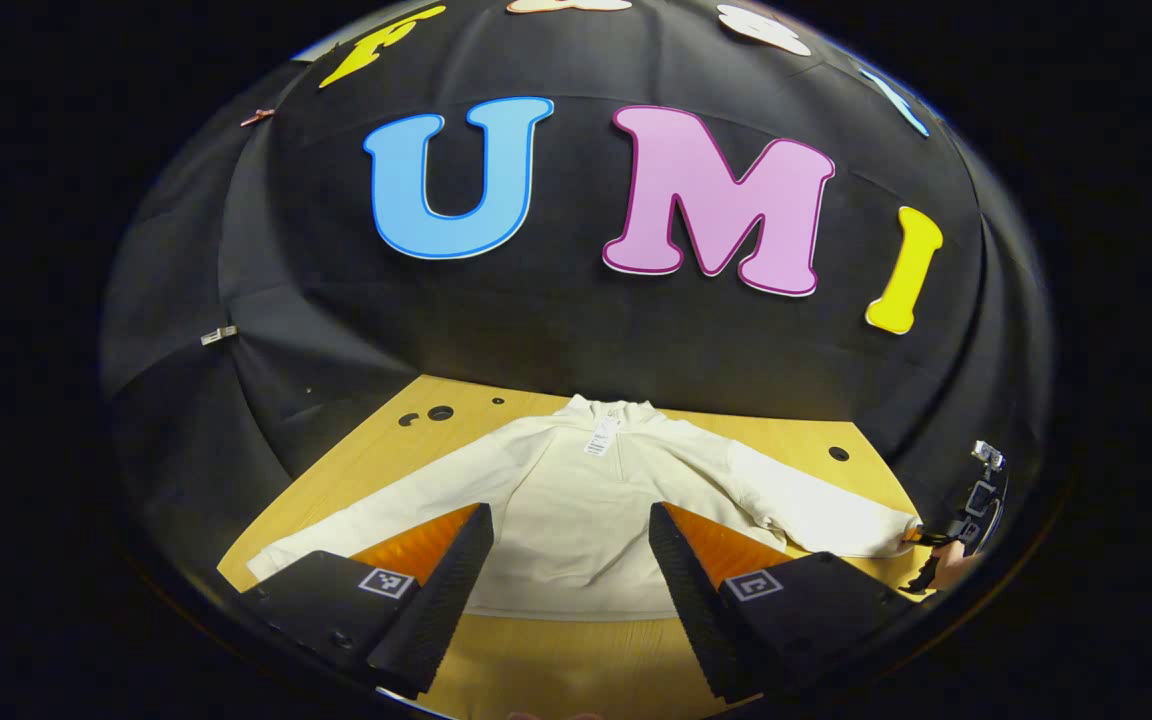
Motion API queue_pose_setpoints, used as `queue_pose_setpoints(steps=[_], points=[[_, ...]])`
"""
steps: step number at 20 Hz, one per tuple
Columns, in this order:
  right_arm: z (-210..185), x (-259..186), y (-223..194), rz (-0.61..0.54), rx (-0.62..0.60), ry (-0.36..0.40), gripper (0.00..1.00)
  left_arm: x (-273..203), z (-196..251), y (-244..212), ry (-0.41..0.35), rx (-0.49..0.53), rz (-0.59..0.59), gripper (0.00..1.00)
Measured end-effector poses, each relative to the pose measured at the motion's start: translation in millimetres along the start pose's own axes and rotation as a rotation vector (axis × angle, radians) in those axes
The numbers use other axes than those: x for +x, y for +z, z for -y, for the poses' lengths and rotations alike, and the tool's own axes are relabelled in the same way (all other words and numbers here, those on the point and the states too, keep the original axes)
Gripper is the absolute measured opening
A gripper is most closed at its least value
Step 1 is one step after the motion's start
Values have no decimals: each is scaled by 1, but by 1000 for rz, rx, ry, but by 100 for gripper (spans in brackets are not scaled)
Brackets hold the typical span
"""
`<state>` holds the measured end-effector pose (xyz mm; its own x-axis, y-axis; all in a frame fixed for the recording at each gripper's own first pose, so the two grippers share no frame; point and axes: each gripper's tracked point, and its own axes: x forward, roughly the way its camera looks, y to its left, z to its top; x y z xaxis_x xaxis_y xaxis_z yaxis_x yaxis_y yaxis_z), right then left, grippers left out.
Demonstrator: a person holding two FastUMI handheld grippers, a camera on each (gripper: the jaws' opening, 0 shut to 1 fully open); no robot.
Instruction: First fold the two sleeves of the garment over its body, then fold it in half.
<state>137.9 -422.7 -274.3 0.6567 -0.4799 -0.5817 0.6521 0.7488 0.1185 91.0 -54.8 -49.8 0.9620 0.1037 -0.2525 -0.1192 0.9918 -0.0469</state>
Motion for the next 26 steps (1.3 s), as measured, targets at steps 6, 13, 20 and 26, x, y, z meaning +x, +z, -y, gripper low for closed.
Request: queue_pose_setpoints(steps=[6,13,20,26], points=[[-3,-4,1,-36,30,26,7,-12,-16,-12,-4,-53,-39,96],[-30,-40,21,-1,4,47,6,-18,-56,-21,23,-65,-53,97],[-120,-123,68,101,-105,188,6,-30,-107,-28,62,-133,-44,97],[-234,-173,120,193,-123,342,6,-36,-151,-37,104,-194,-44,97]])
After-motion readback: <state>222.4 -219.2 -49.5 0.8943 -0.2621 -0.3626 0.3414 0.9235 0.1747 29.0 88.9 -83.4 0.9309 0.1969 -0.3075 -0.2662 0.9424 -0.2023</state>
